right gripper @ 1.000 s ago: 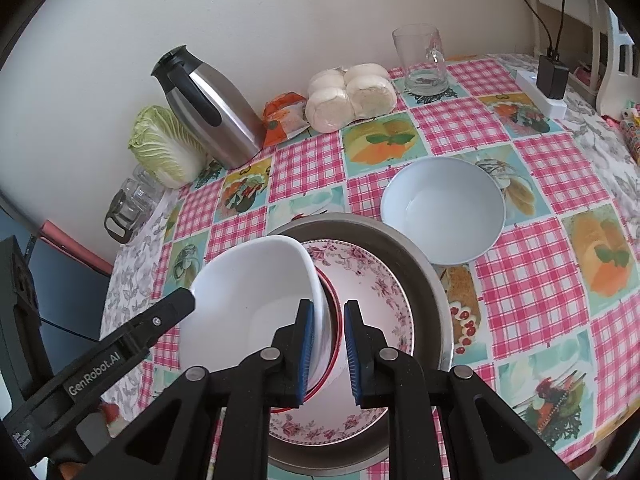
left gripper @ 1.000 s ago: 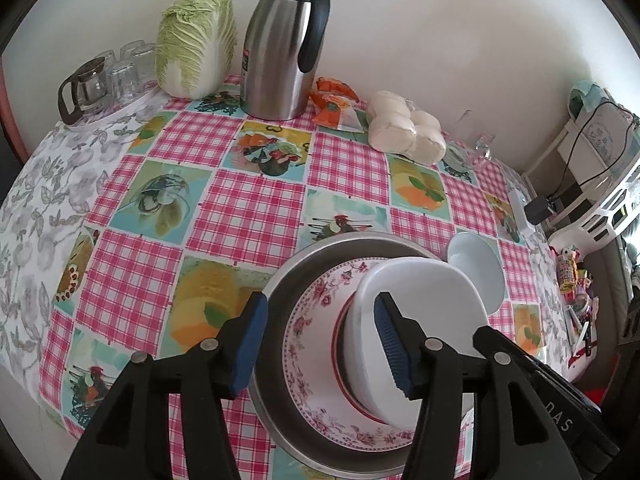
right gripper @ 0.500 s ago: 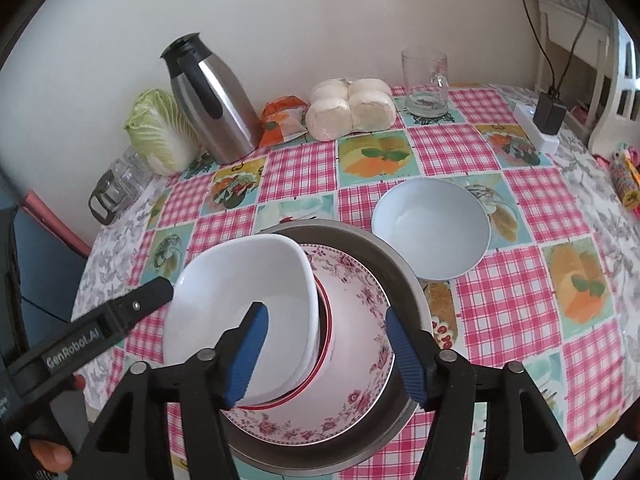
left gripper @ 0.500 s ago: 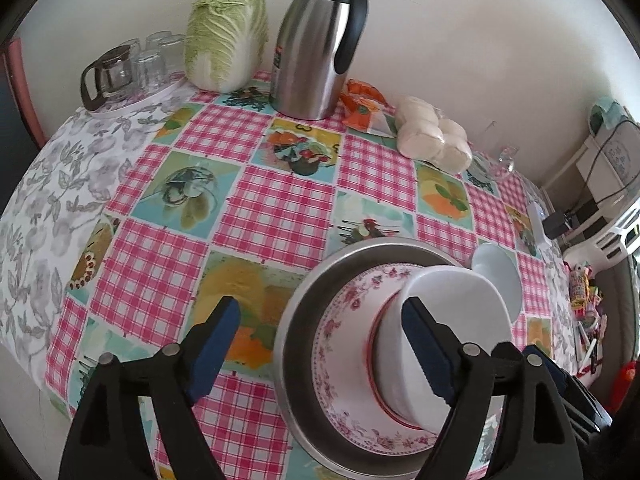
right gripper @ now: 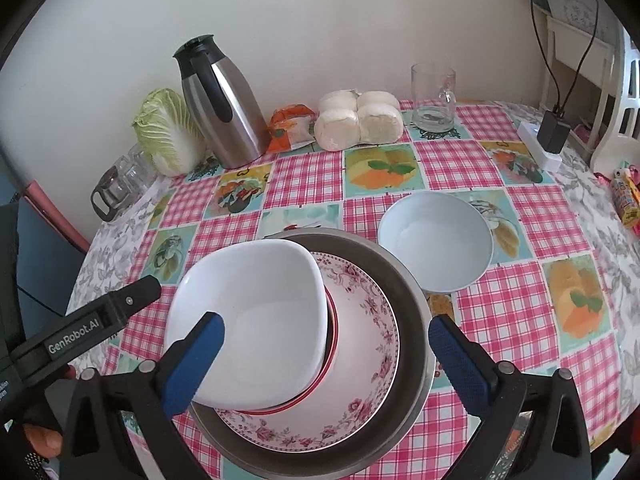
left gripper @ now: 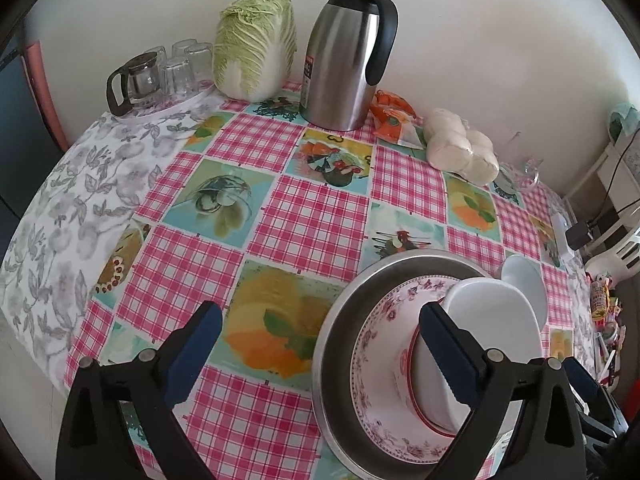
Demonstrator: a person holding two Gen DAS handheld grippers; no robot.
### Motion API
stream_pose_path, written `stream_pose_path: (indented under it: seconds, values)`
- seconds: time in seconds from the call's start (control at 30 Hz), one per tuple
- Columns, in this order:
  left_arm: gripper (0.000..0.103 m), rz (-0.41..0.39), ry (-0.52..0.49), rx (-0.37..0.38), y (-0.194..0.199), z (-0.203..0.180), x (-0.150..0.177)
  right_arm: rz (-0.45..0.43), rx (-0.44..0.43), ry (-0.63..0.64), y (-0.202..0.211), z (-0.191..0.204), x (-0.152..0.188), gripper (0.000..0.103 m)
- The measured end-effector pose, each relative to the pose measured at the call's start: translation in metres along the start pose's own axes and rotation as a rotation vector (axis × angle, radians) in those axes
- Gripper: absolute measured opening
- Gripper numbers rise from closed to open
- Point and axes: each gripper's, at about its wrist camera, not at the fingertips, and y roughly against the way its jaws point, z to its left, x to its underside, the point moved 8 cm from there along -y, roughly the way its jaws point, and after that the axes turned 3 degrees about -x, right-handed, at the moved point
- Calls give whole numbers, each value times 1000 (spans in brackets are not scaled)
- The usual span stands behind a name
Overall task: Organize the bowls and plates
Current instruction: 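Move both grippers to the rim of the pale blue bowl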
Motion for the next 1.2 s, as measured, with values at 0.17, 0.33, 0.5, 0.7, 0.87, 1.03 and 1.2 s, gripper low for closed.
stream_pose_path:
  seconds: [0.17,0.33,0.5,0.7,0.87,1.03,1.2]
  values:
    - [99,3,-4,-7,-1,0,0,-8,0,-6,1,-1,-1,103]
    - [99,-3,-14,-5,3,-3,0,-10,0,-5,3,-2,-3,103]
    - [99,-17,-32,5,9,-11,0,-18,-13,-7,8,-6,-6,103]
    - [99,-26,-36,37,18,-23,-1,-37,-7,-37,15,-24,-13,103]
    - [99,-47,-65,54,28,-39,-1,-51,4,-85,22,-52,-18,103]
    - [99,-72,-82,77,39,-58,-1,-62,56,-137,27,-93,-21,103]
    - [99,-101,-126,66,49,-83,0,-70,79,-212,31,-131,-24,103]
